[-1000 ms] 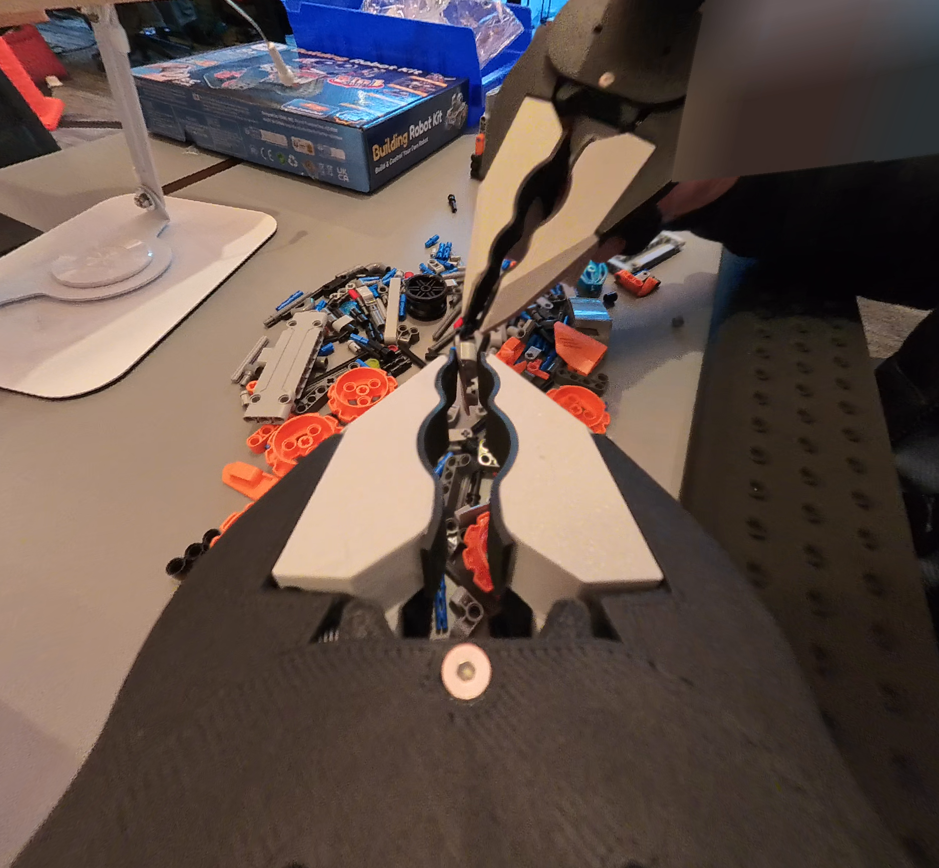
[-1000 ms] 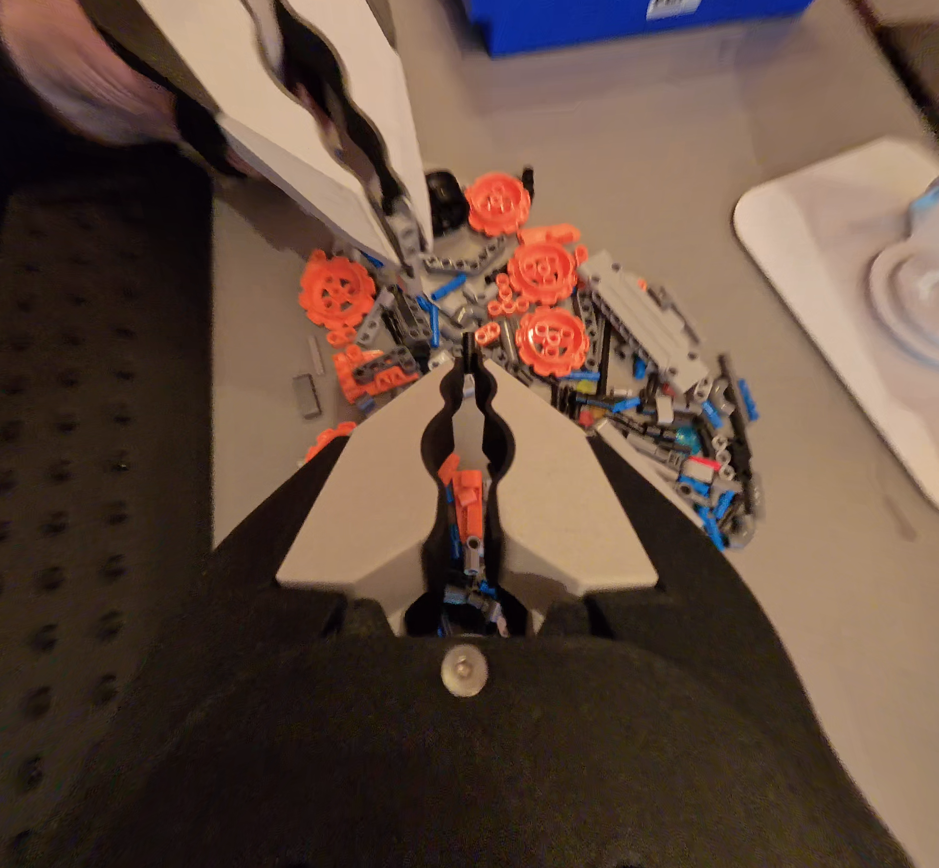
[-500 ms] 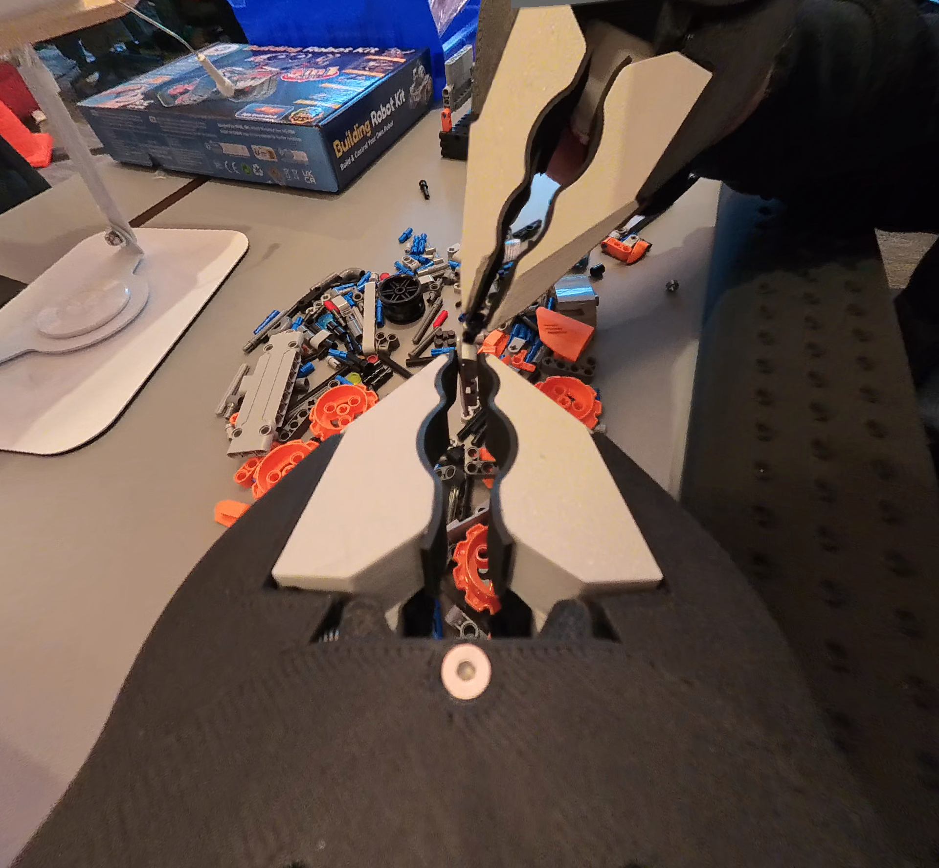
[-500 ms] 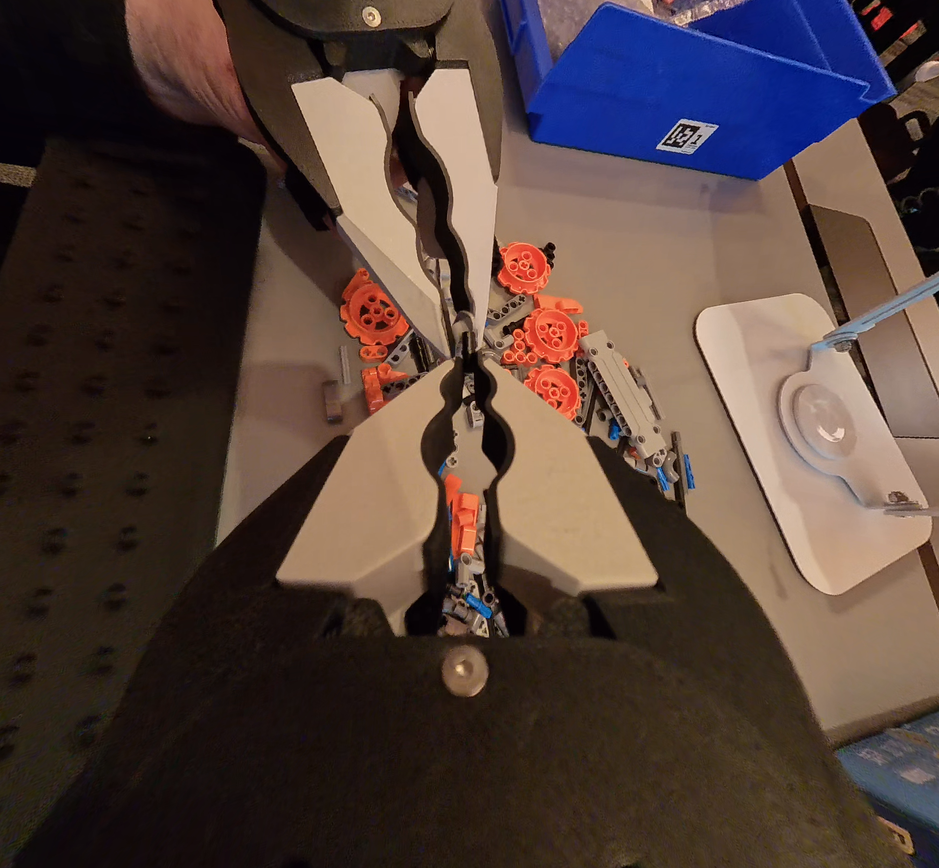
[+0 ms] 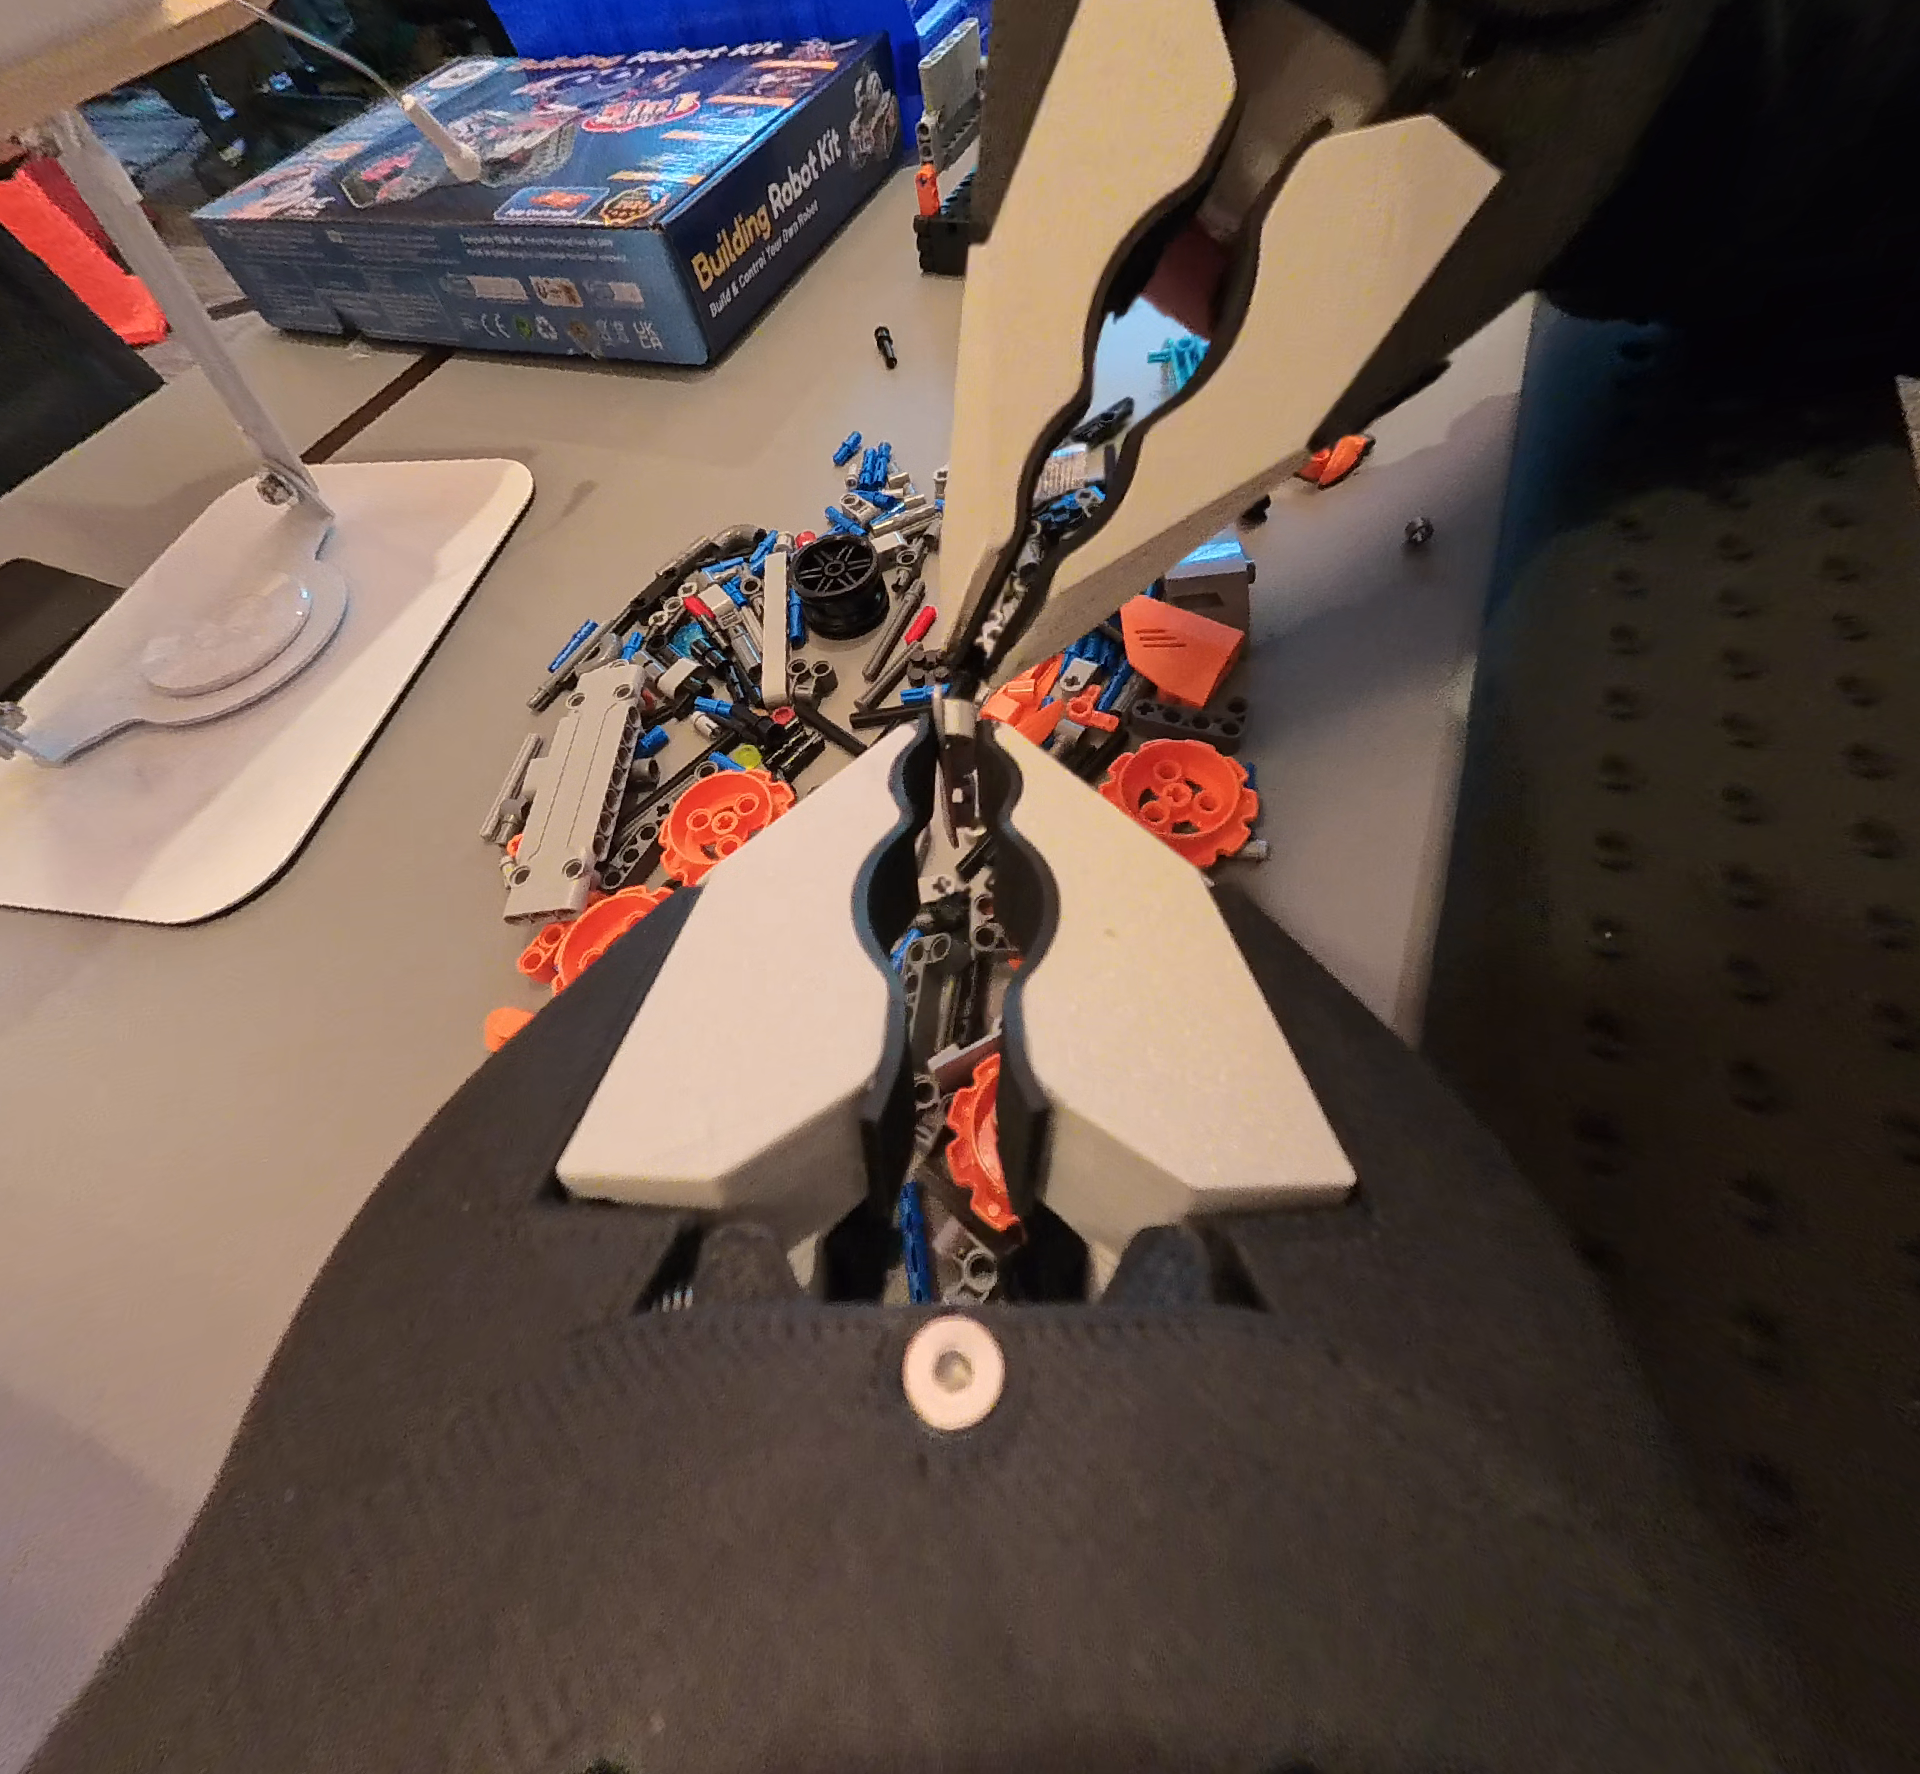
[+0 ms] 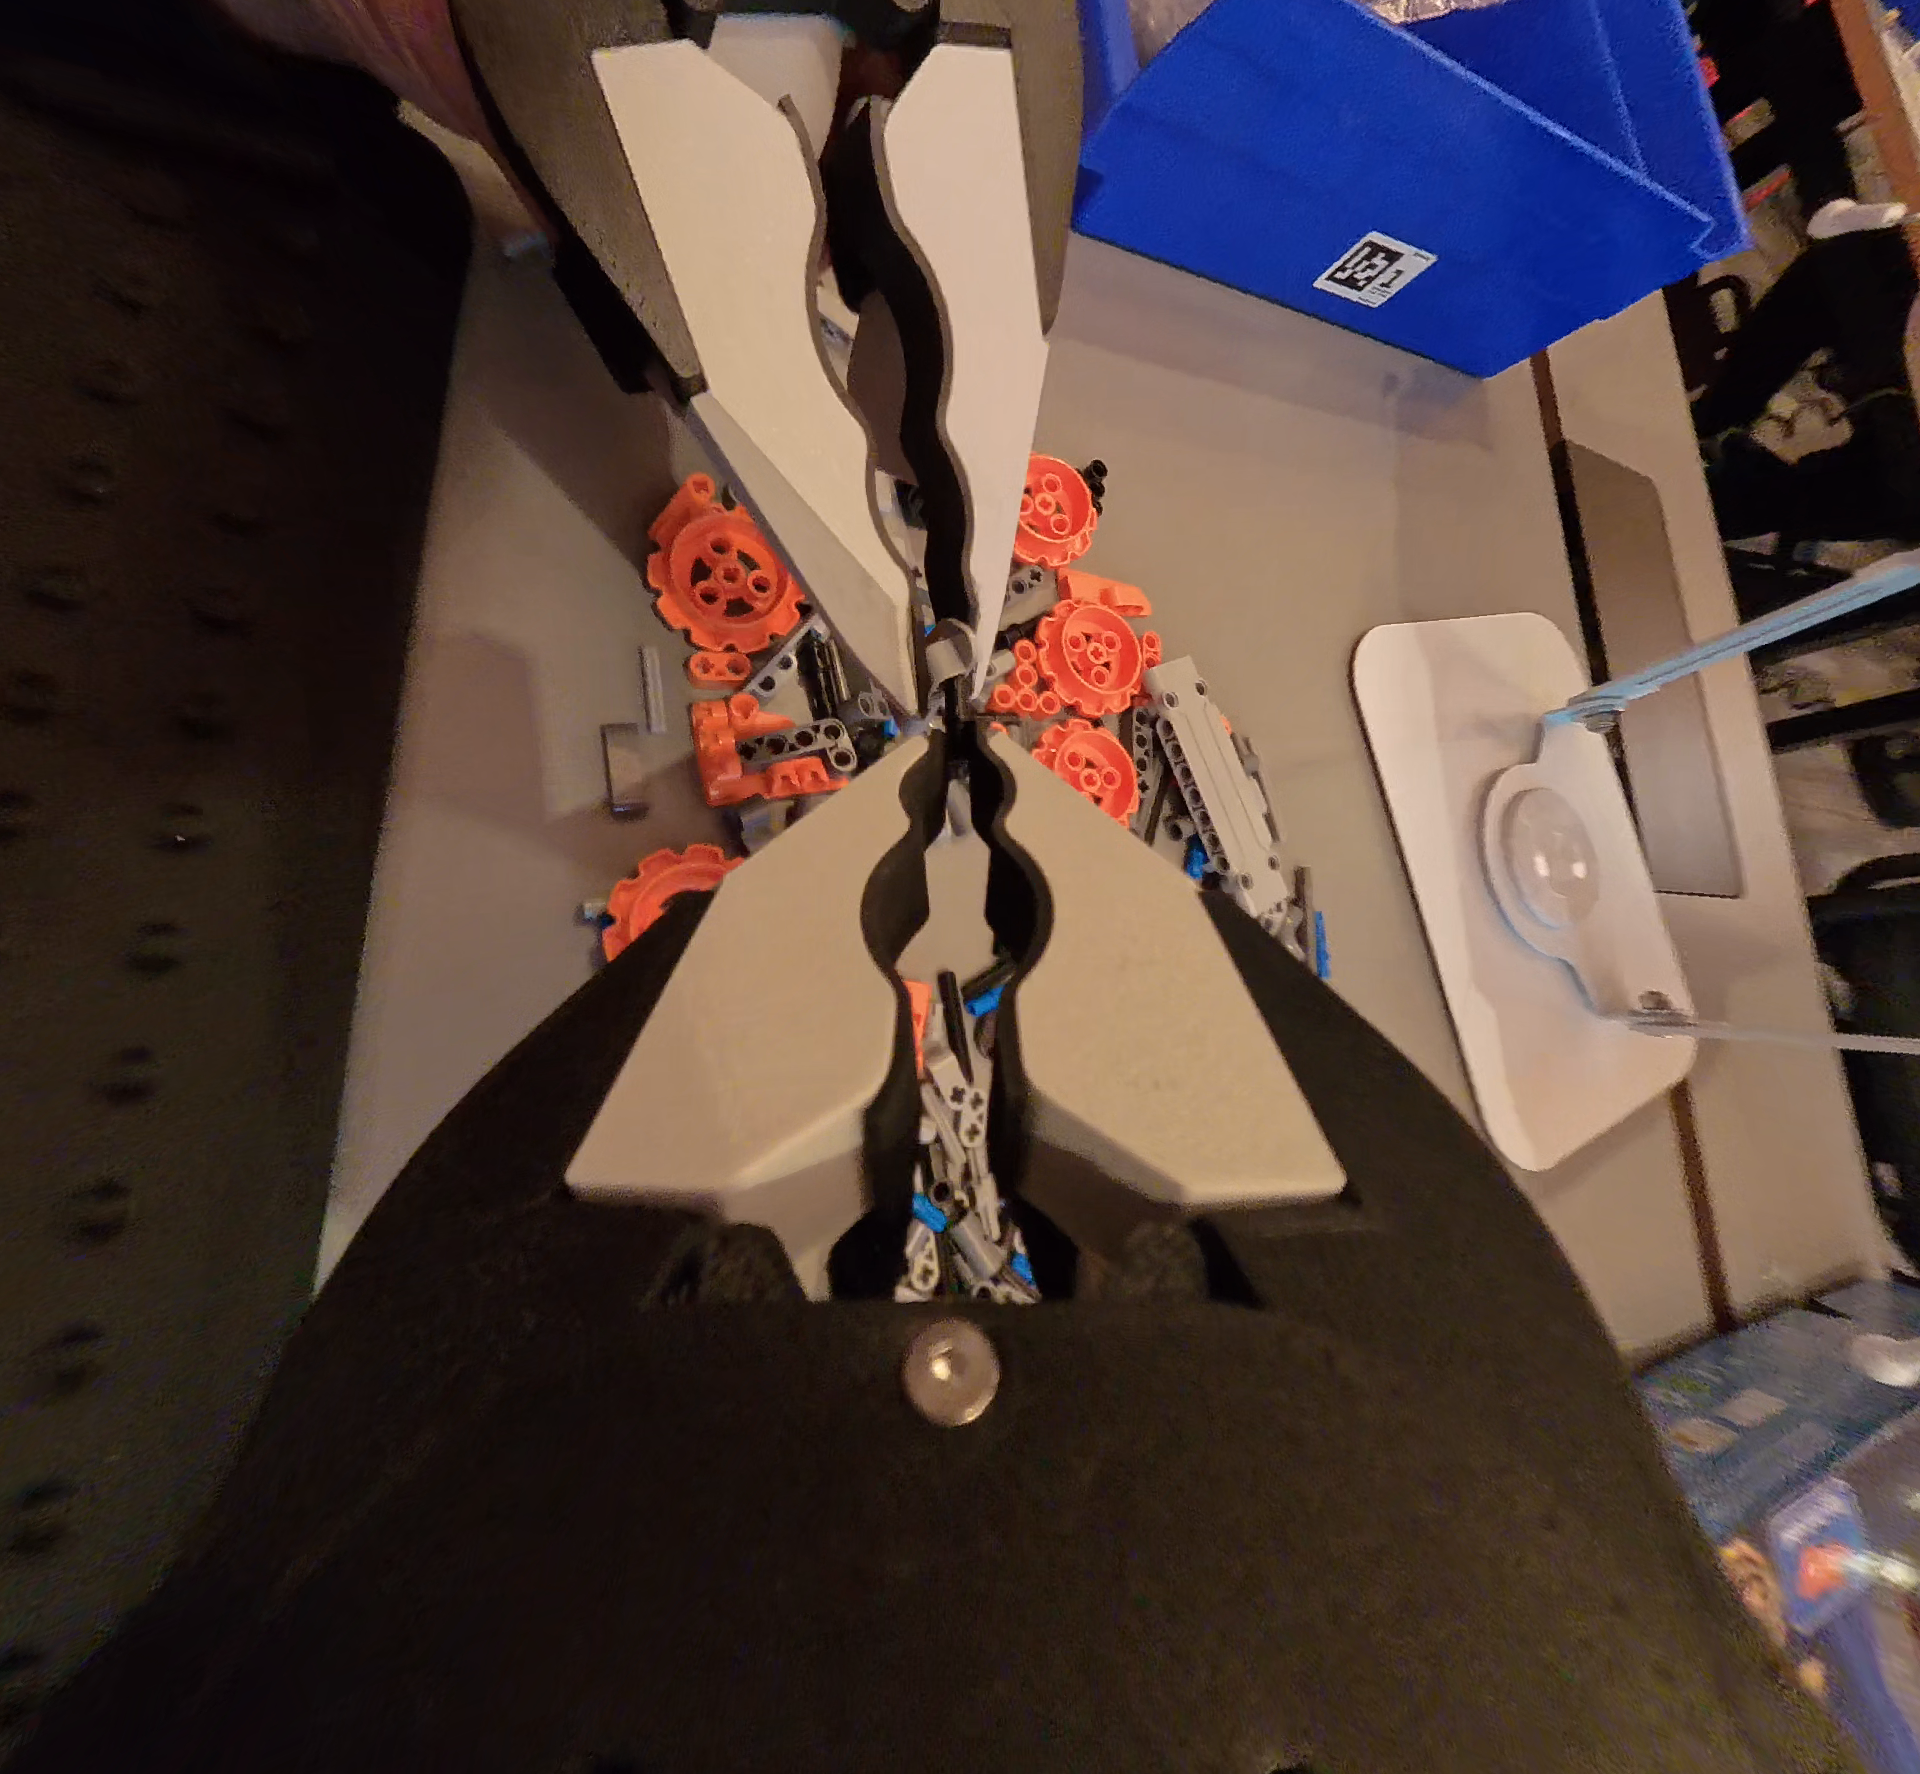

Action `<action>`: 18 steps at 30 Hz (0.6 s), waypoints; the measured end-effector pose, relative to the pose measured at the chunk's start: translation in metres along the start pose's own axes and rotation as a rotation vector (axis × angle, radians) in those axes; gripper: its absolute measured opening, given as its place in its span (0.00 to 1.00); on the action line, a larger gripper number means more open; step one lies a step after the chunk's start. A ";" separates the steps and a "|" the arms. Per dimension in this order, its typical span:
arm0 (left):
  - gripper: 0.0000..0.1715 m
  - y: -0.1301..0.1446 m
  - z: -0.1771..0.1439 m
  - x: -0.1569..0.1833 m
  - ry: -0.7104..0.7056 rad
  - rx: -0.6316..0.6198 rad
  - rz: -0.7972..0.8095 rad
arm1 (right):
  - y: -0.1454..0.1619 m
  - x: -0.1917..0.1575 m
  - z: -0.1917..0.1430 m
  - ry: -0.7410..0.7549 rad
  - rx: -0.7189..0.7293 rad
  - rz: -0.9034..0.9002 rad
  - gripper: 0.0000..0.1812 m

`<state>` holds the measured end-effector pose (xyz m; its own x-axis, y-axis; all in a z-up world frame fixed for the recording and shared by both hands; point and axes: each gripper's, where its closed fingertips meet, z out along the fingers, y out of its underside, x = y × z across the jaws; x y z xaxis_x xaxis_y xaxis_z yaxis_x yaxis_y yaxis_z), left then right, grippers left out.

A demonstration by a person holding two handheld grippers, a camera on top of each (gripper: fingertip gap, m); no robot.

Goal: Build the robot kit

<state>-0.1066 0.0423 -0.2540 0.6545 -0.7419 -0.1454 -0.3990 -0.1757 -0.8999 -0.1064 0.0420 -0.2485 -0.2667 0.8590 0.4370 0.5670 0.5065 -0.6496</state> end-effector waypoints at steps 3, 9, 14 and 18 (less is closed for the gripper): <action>0.02 0.000 0.000 0.001 0.001 -0.002 0.003 | -0.001 -0.002 0.000 0.036 -0.024 -0.067 0.00; 0.02 0.003 0.001 0.002 -0.001 -0.024 0.030 | -0.002 -0.004 0.001 0.089 -0.063 -0.180 0.00; 0.02 0.005 0.002 0.003 -0.020 -0.049 0.070 | -0.001 -0.006 0.002 0.113 -0.115 -0.253 0.00; 0.02 0.008 0.005 0.004 -0.030 -0.095 0.102 | 0.003 -0.007 0.003 0.128 -0.169 -0.327 0.00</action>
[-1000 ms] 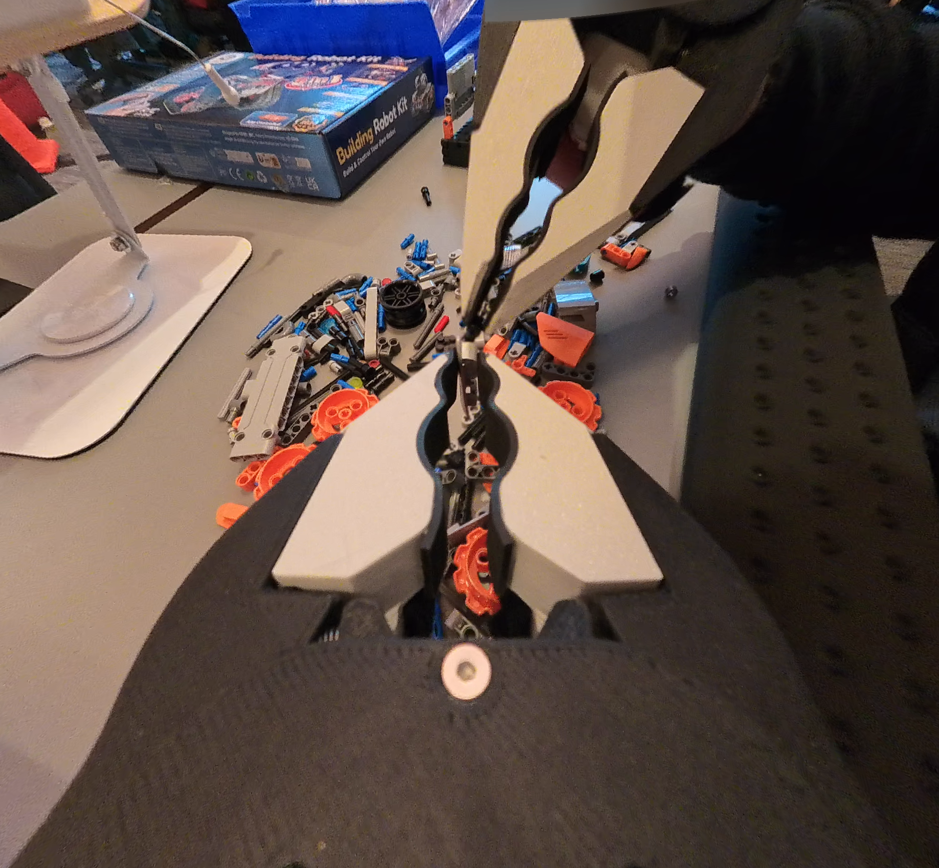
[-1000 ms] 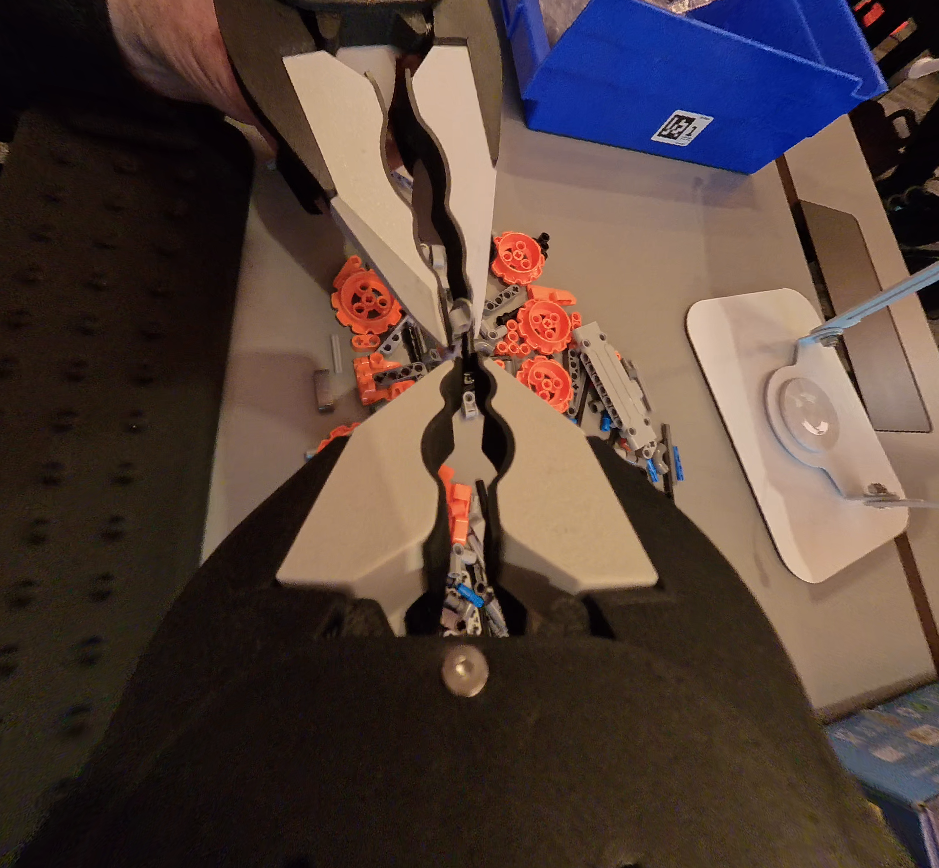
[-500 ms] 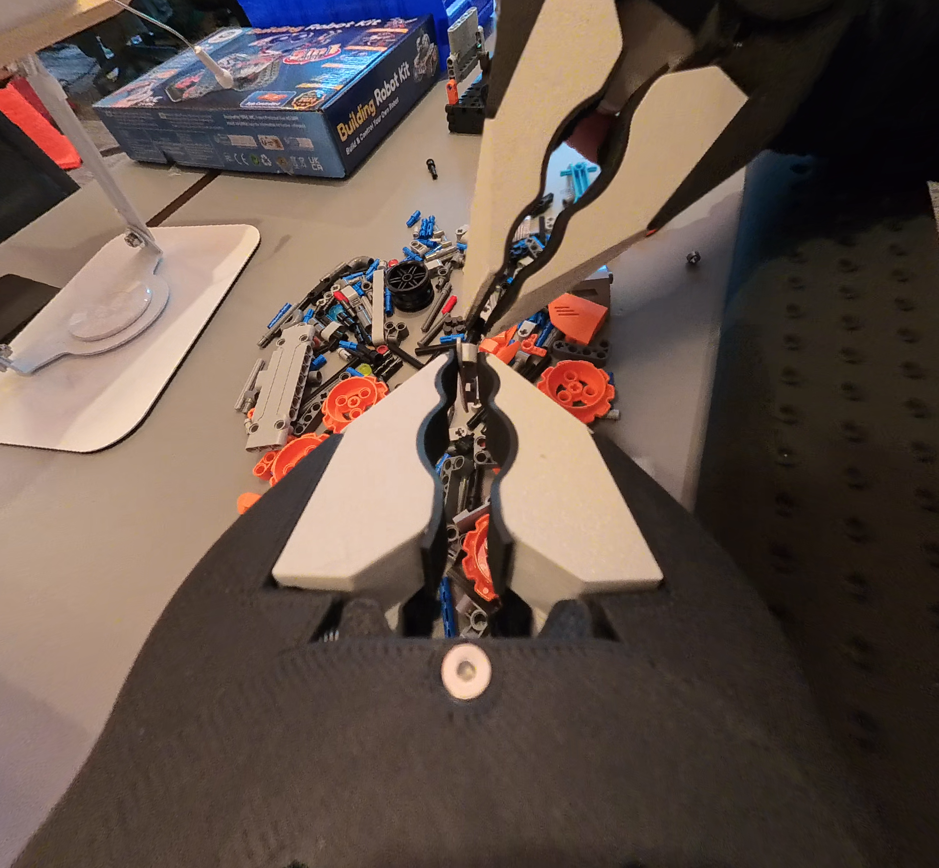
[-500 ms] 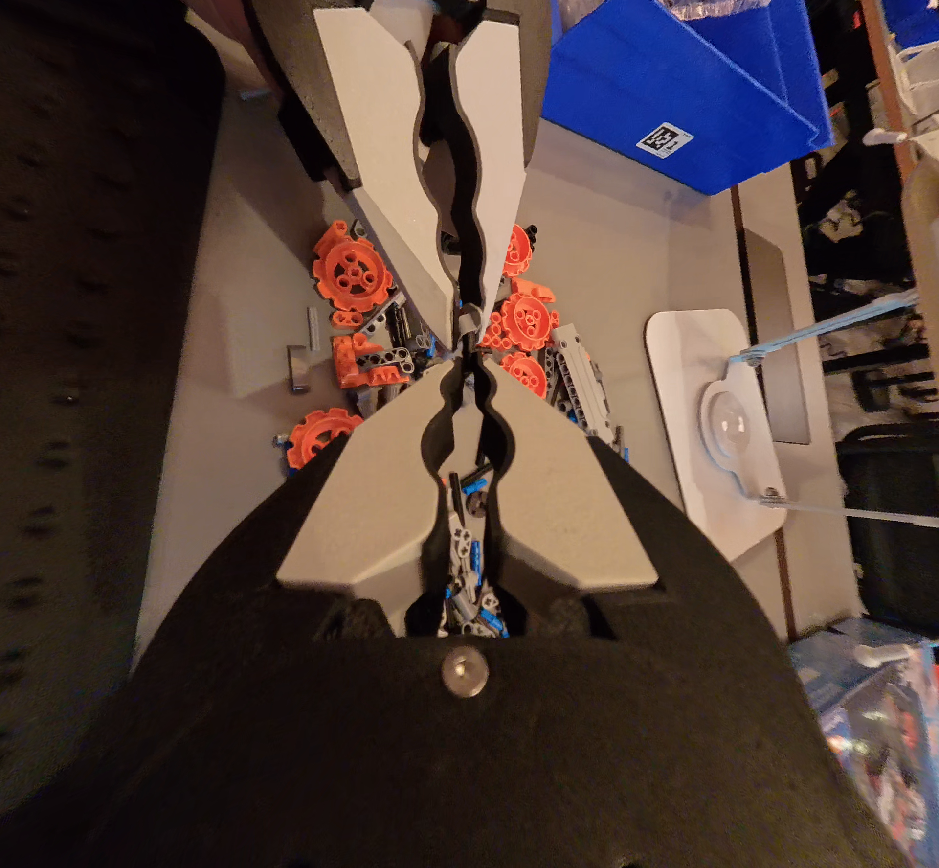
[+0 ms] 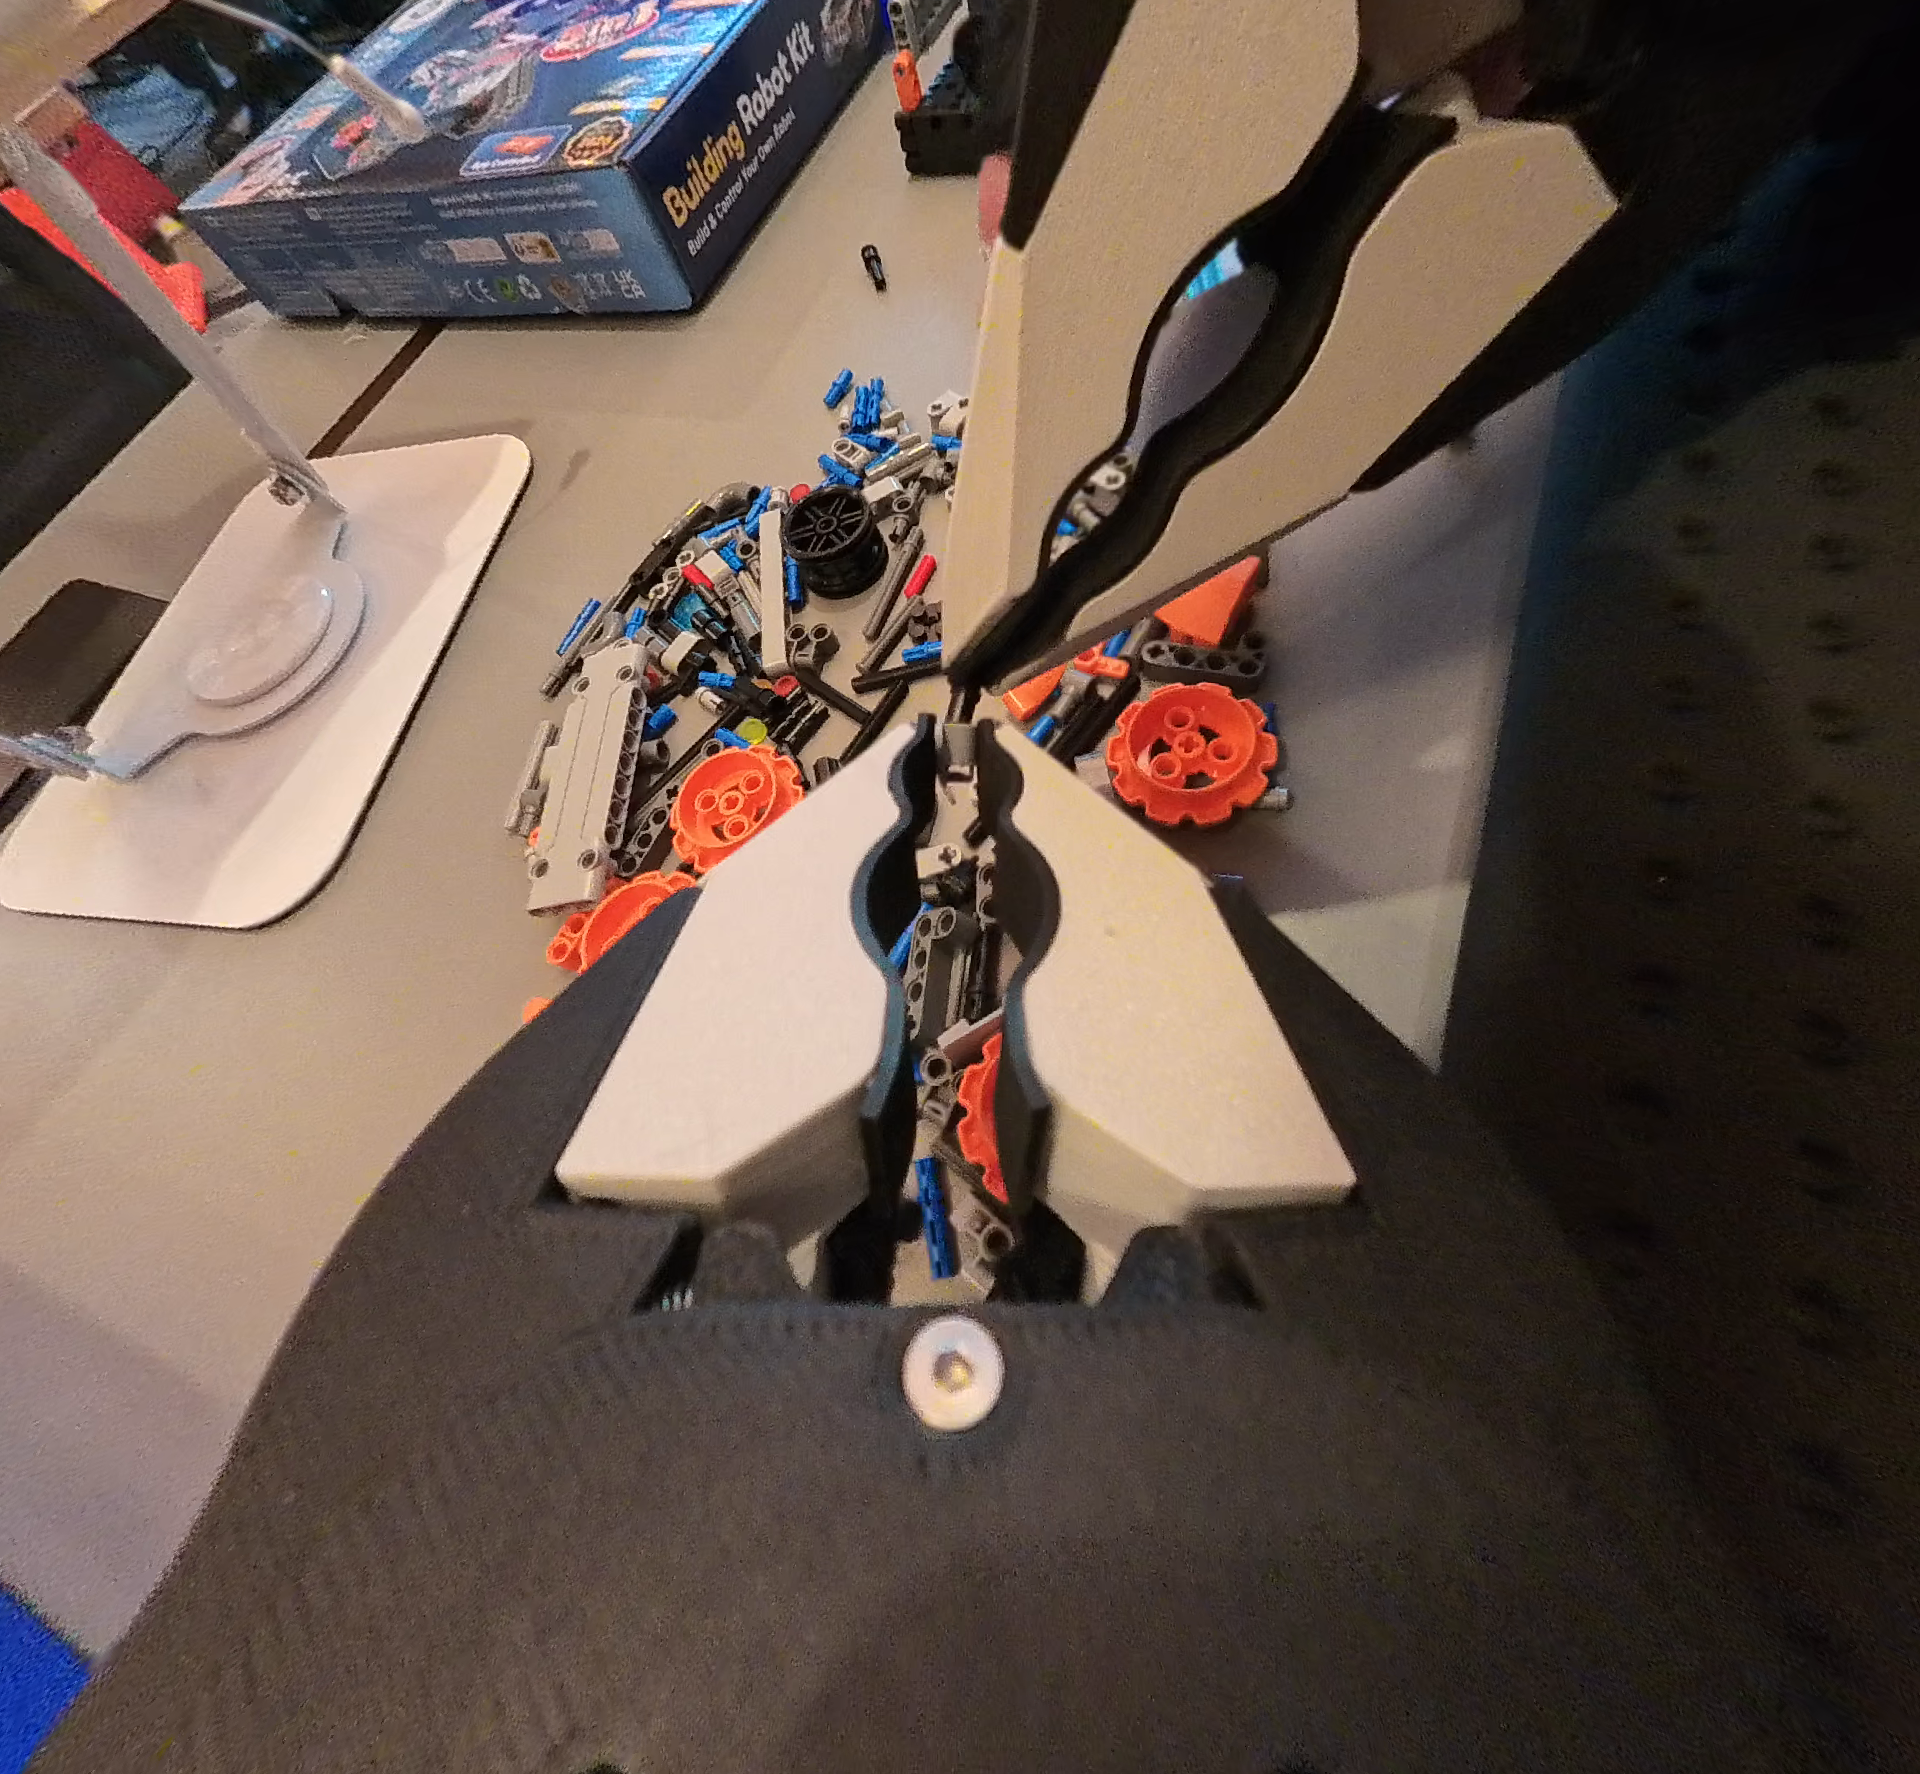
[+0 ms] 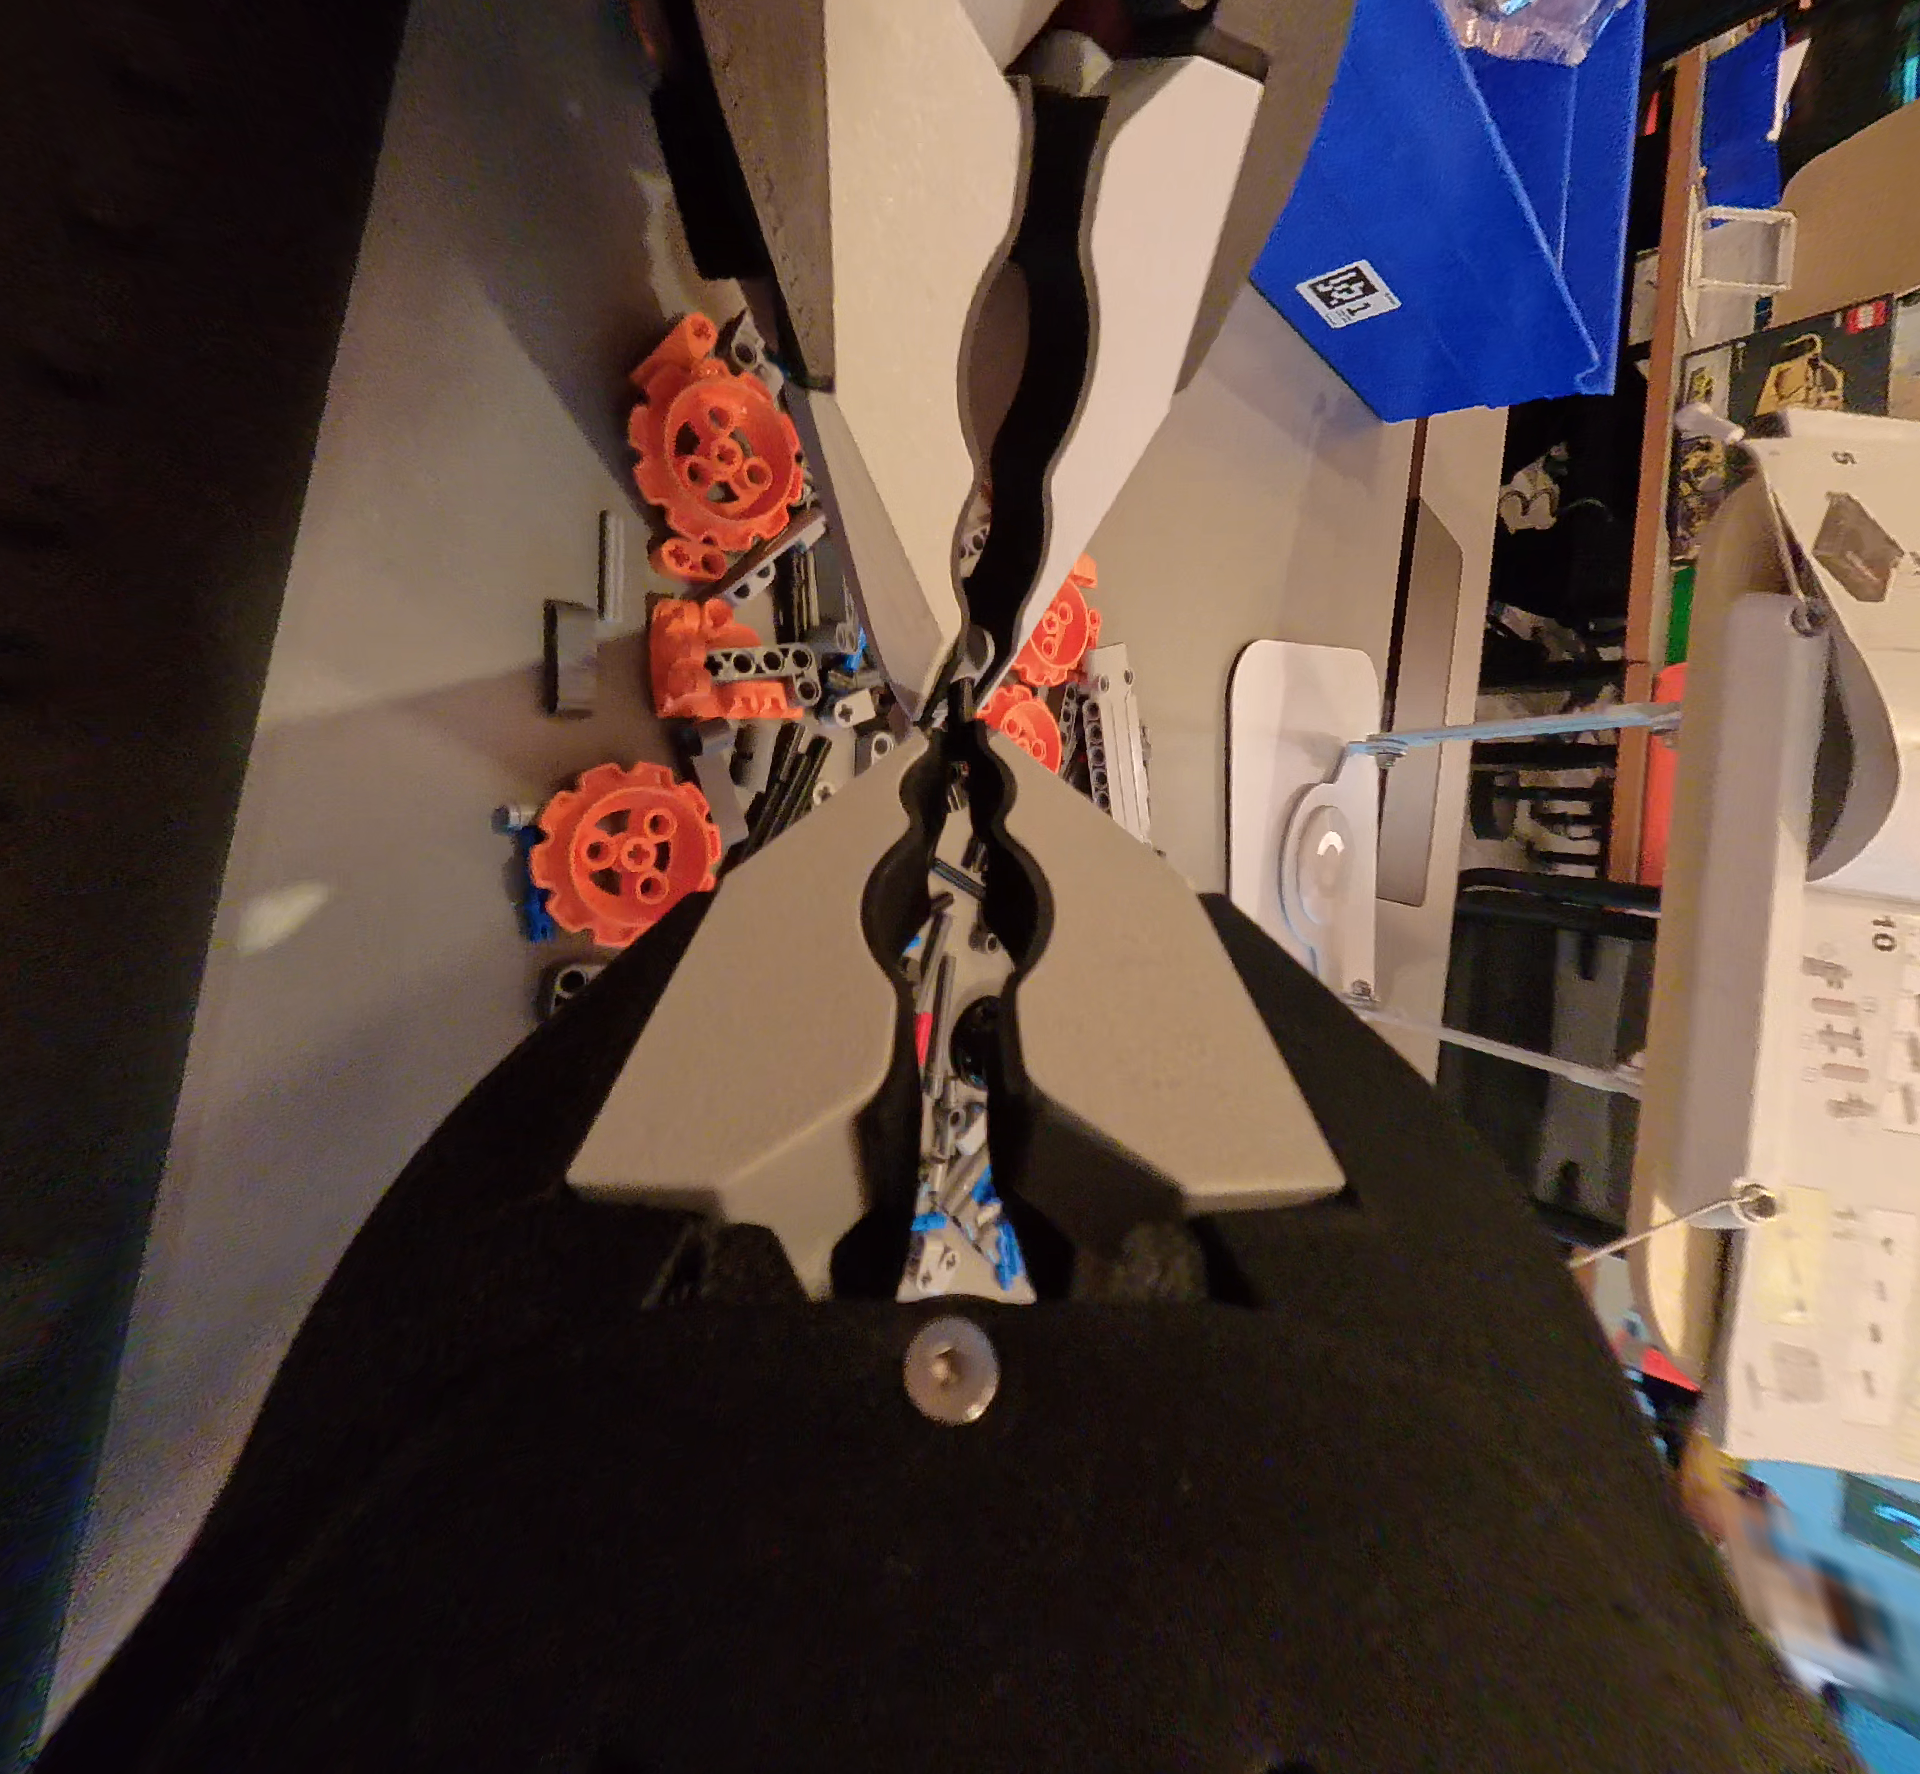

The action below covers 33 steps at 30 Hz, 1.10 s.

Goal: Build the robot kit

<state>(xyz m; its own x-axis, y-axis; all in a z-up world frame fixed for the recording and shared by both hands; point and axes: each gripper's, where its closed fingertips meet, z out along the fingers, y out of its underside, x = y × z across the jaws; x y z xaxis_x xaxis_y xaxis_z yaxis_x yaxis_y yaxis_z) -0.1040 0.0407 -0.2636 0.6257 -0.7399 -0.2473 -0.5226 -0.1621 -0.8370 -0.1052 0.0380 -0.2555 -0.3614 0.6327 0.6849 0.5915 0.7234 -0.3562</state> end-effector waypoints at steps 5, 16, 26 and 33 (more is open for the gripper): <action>0.02 0.002 0.005 0.000 -0.007 -0.075 0.064 | 0.005 -0.001 0.000 0.015 -0.061 -0.084 0.00; 0.02 0.008 0.018 0.001 -0.026 -0.234 0.178 | 0.018 -0.007 0.003 0.005 -0.154 -0.161 0.00; 0.02 0.007 0.022 0.002 -0.033 -0.245 0.180 | 0.021 -0.006 0.003 -0.023 -0.134 -0.102 0.00; 0.03 0.021 0.032 0.008 0.049 -0.232 0.079 | 0.032 -0.010 0.004 -0.150 -0.002 0.151 0.00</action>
<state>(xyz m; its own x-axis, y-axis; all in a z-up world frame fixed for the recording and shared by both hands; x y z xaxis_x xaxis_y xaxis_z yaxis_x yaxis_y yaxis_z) -0.0916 0.0519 -0.2989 0.5519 -0.7861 -0.2785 -0.6912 -0.2444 -0.6801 -0.0855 0.0557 -0.2758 -0.3716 0.7684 0.5210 0.6487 0.6163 -0.4464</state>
